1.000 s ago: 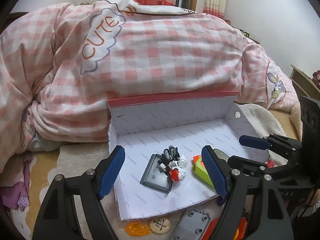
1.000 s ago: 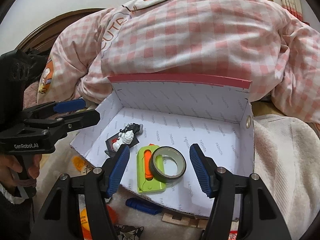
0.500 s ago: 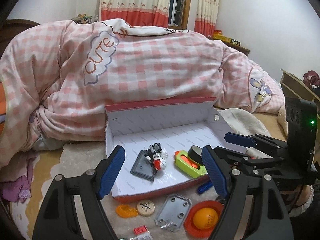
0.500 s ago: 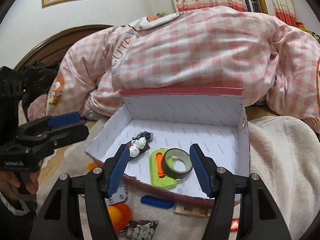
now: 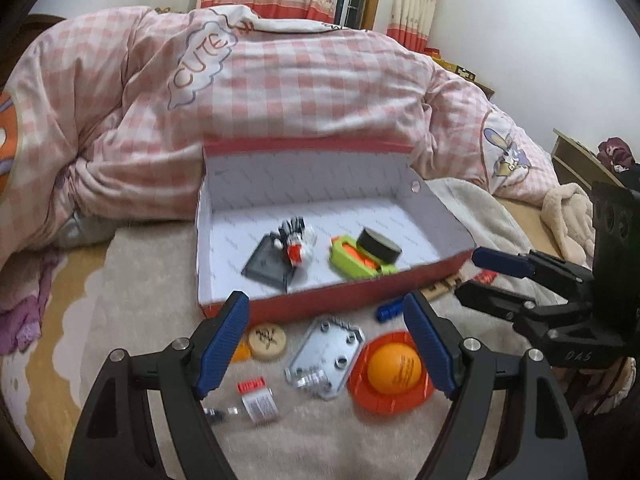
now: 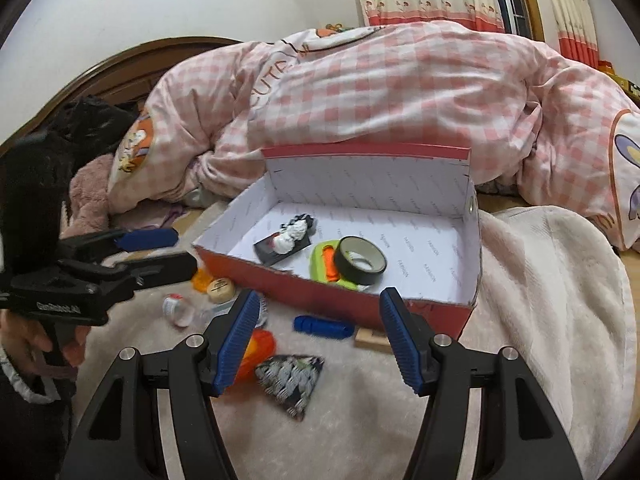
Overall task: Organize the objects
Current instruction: 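Withdraw both tools from the shoebox toward the remaining objects, then reach the left tool around the orange ball on its dish while the right tool approaches the black patterned pouch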
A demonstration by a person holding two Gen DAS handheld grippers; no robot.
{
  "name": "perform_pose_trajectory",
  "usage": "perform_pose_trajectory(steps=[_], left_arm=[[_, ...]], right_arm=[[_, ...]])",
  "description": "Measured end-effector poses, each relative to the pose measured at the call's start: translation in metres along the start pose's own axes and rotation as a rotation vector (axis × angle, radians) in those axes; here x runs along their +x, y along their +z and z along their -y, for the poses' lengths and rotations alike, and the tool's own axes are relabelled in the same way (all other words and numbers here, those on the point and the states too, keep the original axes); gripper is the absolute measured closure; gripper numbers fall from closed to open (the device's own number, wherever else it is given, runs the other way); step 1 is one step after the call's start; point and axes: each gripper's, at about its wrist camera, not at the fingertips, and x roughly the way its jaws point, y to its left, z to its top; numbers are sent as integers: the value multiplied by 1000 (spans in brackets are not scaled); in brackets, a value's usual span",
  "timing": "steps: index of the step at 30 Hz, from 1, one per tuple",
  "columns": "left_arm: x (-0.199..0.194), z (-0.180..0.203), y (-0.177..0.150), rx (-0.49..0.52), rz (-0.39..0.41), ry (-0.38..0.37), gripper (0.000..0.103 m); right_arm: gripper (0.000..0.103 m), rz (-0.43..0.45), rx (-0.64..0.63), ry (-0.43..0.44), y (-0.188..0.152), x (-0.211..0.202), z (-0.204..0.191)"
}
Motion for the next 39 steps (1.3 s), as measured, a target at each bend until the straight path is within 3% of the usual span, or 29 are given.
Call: perform_pose_trajectory(steps=[2,7,16,20,23,39], left_arm=[[-3,0,-9,-9,-2,-20,23],[-1,1,-28,-54,-32,-155,23],[23,19,-35,-48,-62,-185,26],[38,26,-38,-43,-105,-160,38],[41,29,-42,-52,-123,-193,49],[40,3,-49,-220,-126,-309,48]], right_arm=[[39,8,-12,0,-6,-6,-4],[39,78,-47,-44,-21,-23,-15],[39,7,-80,-48,-33,-19,-12],[39,9,-70,-50,-32,-20,-9],[39,9,-72,-49,-31,-20,-9],[39,-17,-108,-31,-32,-13,-18]])
